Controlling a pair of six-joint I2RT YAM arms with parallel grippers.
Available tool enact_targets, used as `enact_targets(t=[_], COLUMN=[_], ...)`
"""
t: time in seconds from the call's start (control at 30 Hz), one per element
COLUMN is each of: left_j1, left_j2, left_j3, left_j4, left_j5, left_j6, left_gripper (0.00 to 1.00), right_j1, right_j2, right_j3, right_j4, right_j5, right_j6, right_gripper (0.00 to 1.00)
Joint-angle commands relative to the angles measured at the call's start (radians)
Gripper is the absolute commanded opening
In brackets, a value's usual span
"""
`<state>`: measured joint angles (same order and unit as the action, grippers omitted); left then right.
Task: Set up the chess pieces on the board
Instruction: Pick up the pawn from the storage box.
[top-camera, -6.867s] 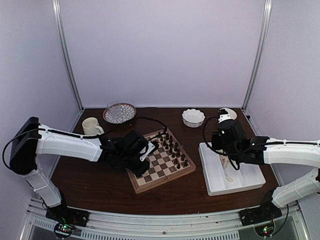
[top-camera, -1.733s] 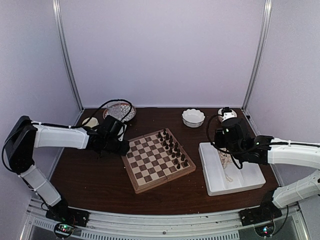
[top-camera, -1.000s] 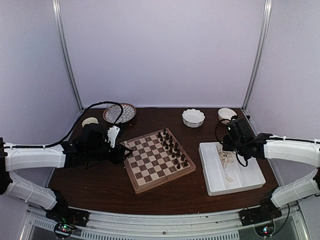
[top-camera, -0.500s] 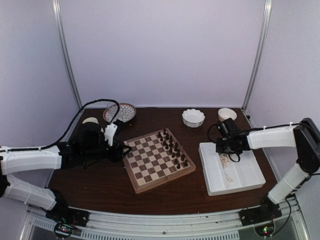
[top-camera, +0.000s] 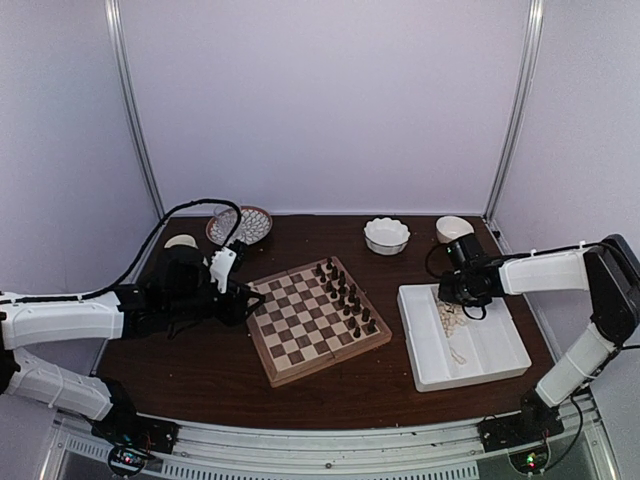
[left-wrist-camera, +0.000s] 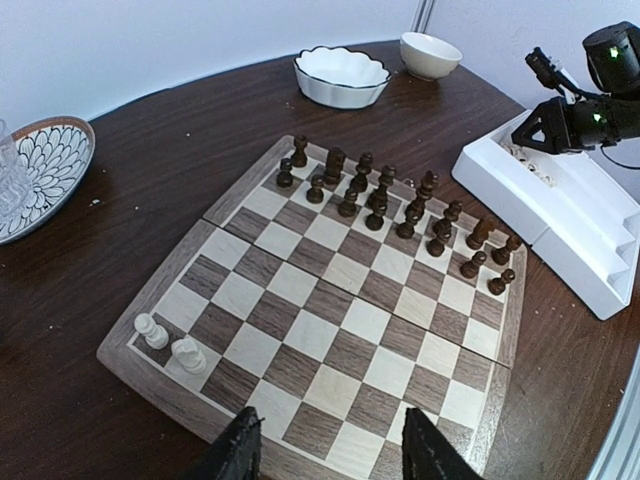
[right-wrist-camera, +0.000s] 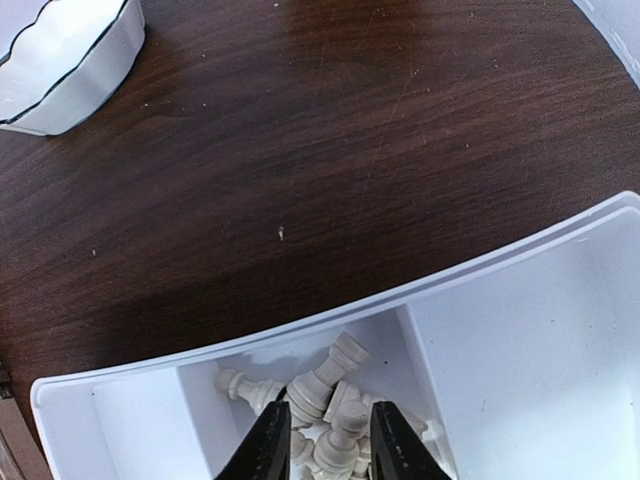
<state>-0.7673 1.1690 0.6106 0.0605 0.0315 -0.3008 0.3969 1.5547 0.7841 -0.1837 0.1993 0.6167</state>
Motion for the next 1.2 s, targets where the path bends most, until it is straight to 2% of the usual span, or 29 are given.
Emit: enact_targets(t=[0.0, 0.3, 0.47, 0.77, 1.07, 1.17], left_j1=[-0.005, -0.010, -0.010, -0.010, -0.010, -0.010], left_j2=[0.002, 0.002, 0.002, -0.009, -0.008, -0.004], left_j3=[0.000, 0.003, 0.005, 0.002, 0.003, 0.005], left_j4=[0.055, 0.049, 0.042, 0.032, 0.032, 0.033], left_j5=[0.012, 0.007, 0.000, -0.003, -0.003, 0.001], left_j6=[0.005, 0.003, 0.005, 0.006, 0.006, 0.003], left_gripper=[0.49, 0.49, 0.49, 0.49, 0.49, 0.49], right_j1=[-0.020, -0.039, -0.039, -0.040, -0.038, -0.032], right_j2=[0.016, 0.048, 0.039, -0.123, -0.177, -0.223], right_j3=[-0.025, -0.023, -0.027, -0.098, -0.121, -0.141], right_j4=[0.039, 0.040, 0.042, 0.084, 0.102, 0.124], right_j5=[-0.029, -0.078, -0.088, -0.086, -0.122, -0.149], right_j6=[0.028, 0.049, 0.042, -0.021, -0.058, -0.095], right_gripper=[0.31, 0.31, 0.24, 0.09, 0.08, 0.04])
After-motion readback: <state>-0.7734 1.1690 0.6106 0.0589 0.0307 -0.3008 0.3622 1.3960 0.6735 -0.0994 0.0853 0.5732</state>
